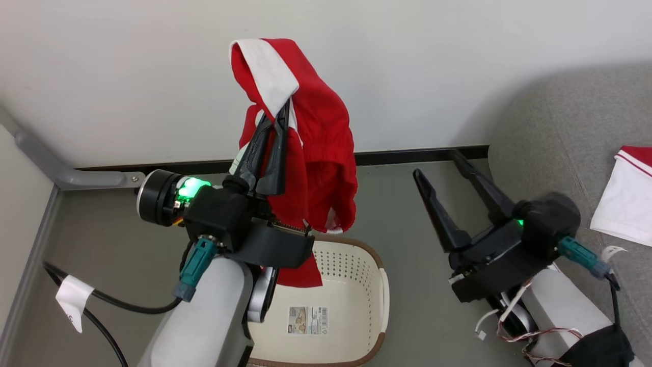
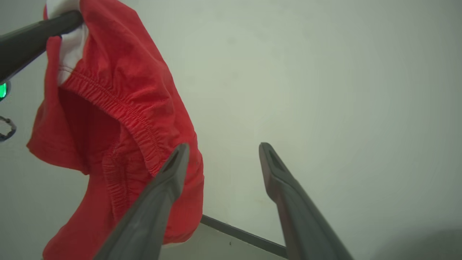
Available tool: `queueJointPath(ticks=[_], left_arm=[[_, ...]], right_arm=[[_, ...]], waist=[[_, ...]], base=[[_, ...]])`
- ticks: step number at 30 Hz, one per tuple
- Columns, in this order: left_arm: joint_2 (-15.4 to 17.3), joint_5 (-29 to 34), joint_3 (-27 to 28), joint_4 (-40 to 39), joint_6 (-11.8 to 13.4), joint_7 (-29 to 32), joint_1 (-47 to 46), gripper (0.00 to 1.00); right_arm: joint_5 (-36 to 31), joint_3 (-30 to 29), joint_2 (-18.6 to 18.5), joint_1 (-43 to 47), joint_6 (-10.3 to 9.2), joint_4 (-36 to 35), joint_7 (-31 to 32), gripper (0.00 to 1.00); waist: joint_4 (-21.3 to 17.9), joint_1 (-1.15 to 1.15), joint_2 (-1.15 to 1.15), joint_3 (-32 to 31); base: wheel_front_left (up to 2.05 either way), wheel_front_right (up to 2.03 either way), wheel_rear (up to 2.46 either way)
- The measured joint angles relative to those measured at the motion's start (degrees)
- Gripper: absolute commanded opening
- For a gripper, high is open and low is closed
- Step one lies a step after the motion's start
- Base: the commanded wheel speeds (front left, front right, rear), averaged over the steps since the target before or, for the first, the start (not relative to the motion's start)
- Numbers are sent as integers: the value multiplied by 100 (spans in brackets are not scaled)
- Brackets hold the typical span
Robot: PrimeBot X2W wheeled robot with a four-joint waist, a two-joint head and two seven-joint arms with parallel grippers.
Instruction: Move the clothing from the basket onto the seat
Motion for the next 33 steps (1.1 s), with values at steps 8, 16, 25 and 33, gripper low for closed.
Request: queueJointPath(ticks=[8,16,25,33], left_arm=[[-21,19,-230,-49,0,0,-85,0],[-57,19,-397,-101,0,0,-211,0],[-62,16,-612,-132,1,0,-214,0],[-65,-120,-892,-134,3,0,-332,0]], right_arm=[[-23,1059,-119,-424,2,-10,0,100],[33,1604,-191,-1031,7,240,0,100],[146,1737,-23,-1478,8,833,0,100],[153,1872,235,-1801,8,1457,0,0]], waist=[[140,0,0,80],[301,0,0,155],[382,0,0,192],[568,0,0,229]], base=[[0,0,0],[0,0,0],[0,0,0],[0,0,0]])
